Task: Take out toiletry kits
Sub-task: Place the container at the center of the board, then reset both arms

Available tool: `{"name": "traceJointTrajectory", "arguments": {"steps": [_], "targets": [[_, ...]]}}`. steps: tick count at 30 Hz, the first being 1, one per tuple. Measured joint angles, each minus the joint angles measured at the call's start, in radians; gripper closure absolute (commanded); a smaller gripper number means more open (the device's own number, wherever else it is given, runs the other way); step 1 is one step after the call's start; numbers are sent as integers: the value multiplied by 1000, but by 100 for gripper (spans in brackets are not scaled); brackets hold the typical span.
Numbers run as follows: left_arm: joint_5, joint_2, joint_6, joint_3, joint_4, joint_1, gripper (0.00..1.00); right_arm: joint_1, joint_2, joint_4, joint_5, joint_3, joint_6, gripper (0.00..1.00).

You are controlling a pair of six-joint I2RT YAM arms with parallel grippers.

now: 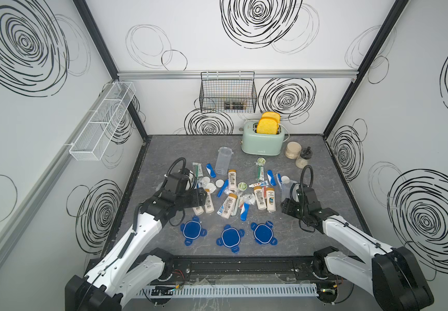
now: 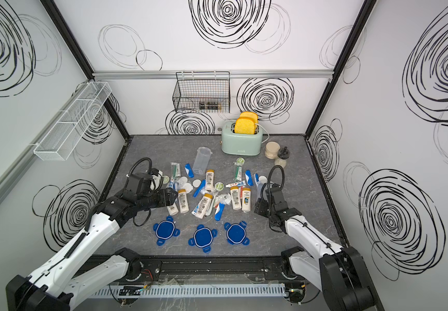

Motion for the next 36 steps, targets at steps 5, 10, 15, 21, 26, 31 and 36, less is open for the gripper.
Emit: {"name": "traceJointTrajectory", "arguments": {"steps": [5,10,15,21,26,31,36], "targets": [[-2,-2,-1,0,0,0,23,0,-18,-41,-3,-2,2,22],[-11,-2,-3,0,0,0,22,0,-58,-78,0,17,-2,20],[-26,-14,-3,0,-5,2,18,-2,-111,-97,26,48,-10,19],[-22,-126,-2,-1,11,120,14,-12,-232,-50,78,56,-51,16],[-19,-181,-3,-4,64,205,7,-52,-286,23,127,64,-126,11],[-27,-180,-6,-44,192,236,3,-111,-282,97,167,79,-183,6],[-56,-150,0,-116,363,261,1,-164,-277,209,212,62,-237,2]]}}
